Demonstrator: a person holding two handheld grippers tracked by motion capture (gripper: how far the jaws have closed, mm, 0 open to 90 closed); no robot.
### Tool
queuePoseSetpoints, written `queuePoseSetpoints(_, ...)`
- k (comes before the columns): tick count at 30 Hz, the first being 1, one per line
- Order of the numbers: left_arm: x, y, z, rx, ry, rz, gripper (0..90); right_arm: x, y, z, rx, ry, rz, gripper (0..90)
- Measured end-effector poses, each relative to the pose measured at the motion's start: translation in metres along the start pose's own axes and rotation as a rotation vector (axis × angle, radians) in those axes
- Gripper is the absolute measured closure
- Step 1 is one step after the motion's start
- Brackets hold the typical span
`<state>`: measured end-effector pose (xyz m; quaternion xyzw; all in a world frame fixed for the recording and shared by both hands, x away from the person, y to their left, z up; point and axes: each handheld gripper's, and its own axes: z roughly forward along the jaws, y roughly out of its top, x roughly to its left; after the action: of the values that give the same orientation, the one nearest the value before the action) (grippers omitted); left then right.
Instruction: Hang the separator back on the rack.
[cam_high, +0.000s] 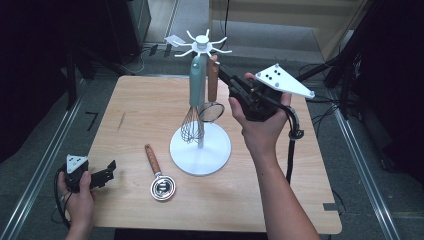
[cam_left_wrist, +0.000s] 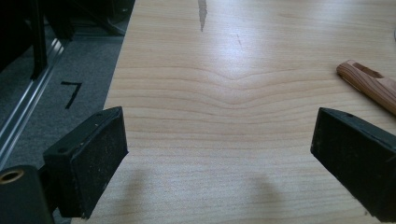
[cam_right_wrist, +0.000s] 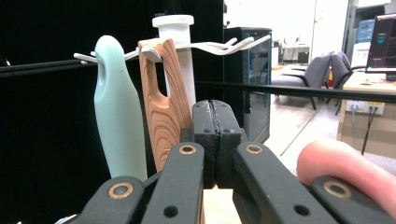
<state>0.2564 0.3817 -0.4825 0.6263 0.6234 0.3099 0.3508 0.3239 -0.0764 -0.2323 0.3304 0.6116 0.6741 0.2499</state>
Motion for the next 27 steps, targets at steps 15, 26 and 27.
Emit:
queuePoseSetpoints(15,0.000,0.000,0.000,0.003,0.000,0.004,3.8,0.005,0.008,0.000,-0.015,0.029,-0.005,90.0)
queuePoseSetpoints(26,0.000,0.000,0.000,0.003,0.000,0.003,3.7,0.022,0.007,0.005,-0.011,0.073,-0.025,90.0)
queuePoseSetpoints(27,0.000,0.000,0.000,0.002,0.000,0.002,3.7,0.023,0.007,0.005,-0.009,0.075,-0.025,90.0)
